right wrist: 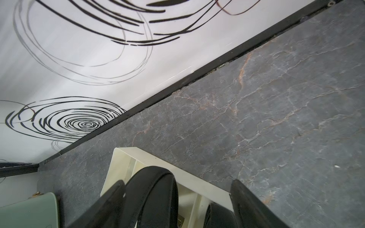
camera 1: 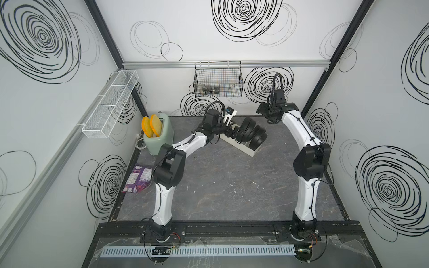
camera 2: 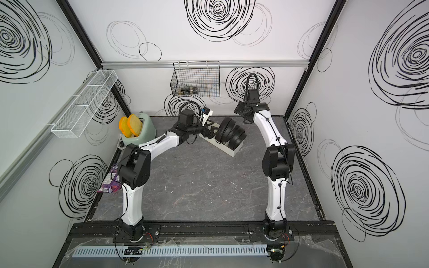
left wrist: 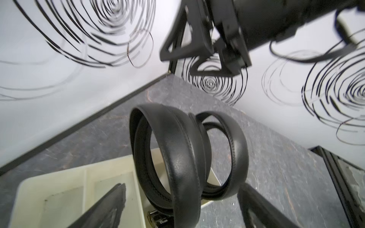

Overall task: Place the belts into the storage roll
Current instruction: Place the belt in the container, then reset both arms

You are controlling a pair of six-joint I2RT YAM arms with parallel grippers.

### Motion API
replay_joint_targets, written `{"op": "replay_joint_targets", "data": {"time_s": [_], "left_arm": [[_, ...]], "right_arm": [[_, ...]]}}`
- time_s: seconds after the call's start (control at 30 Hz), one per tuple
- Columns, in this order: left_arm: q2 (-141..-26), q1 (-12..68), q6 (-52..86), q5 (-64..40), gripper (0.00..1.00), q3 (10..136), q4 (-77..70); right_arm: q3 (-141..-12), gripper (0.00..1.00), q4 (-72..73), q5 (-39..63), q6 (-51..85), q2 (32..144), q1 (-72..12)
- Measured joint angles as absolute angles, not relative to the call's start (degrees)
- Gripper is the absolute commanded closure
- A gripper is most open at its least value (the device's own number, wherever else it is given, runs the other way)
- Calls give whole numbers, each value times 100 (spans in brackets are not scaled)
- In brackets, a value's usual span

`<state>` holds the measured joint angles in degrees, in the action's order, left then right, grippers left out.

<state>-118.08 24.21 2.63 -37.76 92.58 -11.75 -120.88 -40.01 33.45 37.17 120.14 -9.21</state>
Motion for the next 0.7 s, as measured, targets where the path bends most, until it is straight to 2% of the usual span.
{"op": "replay_joint_targets", "data": {"time_s": [0.2, 0.27, 0.57, 0.7], "left_arm": [[-10820, 2018, 762, -3719, 7, 8517, -1564], [-10388, 1887, 978, -3605, 2, 8047, -1632], [-8221, 1369, 1684, -2877, 3, 5789, -1037], [-7273, 1280, 1747, -2145, 3, 4930, -705]], "right_arm": [[-10958, 15, -3728, 3227, 3459, 11159, -766], [-10261, 15, -3450, 3159, 3321, 10667, -720], [-5769, 15, -565, 2639, 2401, 7548, -143], [-4445, 11, 666, 2357, 1695, 7218, 84]]}}
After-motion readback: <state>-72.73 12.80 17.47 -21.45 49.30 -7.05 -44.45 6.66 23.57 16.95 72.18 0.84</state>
